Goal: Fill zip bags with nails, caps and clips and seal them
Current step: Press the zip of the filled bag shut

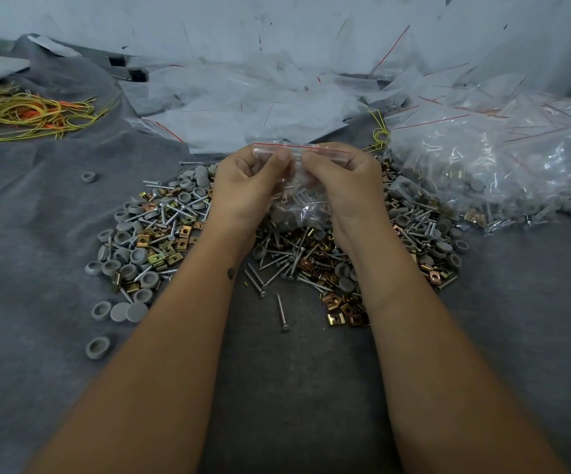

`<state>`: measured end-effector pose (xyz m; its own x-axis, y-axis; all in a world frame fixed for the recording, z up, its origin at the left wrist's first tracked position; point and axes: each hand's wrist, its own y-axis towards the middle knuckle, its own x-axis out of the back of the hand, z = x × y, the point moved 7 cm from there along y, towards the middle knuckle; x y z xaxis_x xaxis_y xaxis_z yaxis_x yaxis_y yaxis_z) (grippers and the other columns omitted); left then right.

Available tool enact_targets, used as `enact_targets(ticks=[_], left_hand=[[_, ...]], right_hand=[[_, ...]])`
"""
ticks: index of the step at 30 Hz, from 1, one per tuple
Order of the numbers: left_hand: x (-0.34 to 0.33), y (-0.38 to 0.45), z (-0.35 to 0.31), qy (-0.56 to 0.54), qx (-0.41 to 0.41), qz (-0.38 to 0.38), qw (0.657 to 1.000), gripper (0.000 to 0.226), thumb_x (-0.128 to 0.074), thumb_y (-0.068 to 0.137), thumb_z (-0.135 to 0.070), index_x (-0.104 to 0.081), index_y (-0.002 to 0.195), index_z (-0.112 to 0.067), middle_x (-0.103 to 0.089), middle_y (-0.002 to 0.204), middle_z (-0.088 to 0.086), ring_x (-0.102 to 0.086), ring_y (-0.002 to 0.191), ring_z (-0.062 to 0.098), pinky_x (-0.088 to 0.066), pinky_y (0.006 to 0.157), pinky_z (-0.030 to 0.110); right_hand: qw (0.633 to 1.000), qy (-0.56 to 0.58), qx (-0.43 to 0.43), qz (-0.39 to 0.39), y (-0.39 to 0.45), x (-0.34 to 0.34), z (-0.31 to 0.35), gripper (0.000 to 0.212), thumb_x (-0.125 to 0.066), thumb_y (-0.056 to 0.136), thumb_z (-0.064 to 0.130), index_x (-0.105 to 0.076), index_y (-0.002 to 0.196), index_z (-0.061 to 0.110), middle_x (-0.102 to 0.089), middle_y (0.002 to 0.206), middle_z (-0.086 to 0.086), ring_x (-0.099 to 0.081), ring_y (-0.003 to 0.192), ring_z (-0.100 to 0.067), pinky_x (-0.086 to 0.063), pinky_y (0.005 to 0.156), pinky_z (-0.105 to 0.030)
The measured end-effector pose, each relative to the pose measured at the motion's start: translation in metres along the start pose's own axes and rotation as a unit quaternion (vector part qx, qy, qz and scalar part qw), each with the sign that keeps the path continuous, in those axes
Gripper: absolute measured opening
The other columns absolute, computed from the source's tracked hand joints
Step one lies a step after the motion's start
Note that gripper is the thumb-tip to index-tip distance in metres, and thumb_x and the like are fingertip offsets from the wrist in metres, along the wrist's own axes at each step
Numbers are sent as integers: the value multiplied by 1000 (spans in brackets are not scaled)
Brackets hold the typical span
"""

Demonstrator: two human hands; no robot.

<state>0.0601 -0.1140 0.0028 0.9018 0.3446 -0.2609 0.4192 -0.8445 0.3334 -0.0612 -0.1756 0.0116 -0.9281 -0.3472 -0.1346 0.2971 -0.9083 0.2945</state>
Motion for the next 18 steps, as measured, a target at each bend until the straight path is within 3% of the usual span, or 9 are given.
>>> enact_targets(ticks=[8, 12, 18], left_hand=[[4, 2, 3, -4, 20, -21, 1000, 2, -68, 87, -7, -69, 86, -8, -74, 71, -6, -68, 65, 4, -50, 57, 15], [3, 0, -1, 2, 3, -22, 1000, 9, -65, 89, -3, -67, 82, -9, -73, 67, -8, -67, 63, 0, -48, 57, 12], [8, 2, 2, 2, 21, -47, 999, 11, -67, 88, -5, -67, 79, -9, -71, 66, -6, -66, 64, 3, -50, 61, 16]], right_hand=[[999, -23, 27, 1, 0, 1, 3, 14, -70, 82, 2, -70, 74, 14, -64, 59, 6, -58, 56, -6, -49, 56, -21], [1000, -12, 18, 4, 0, 0, 2, 15, -70, 81, 3, -71, 74, 15, -68, 63, 3, -62, 58, -10, -52, 59, -23], [1000, 1, 17, -21, 2, 5, 1, 20, -65, 81, 3, -69, 70, 19, -60, 54, 7, -56, 52, -6, -49, 59, -19]])
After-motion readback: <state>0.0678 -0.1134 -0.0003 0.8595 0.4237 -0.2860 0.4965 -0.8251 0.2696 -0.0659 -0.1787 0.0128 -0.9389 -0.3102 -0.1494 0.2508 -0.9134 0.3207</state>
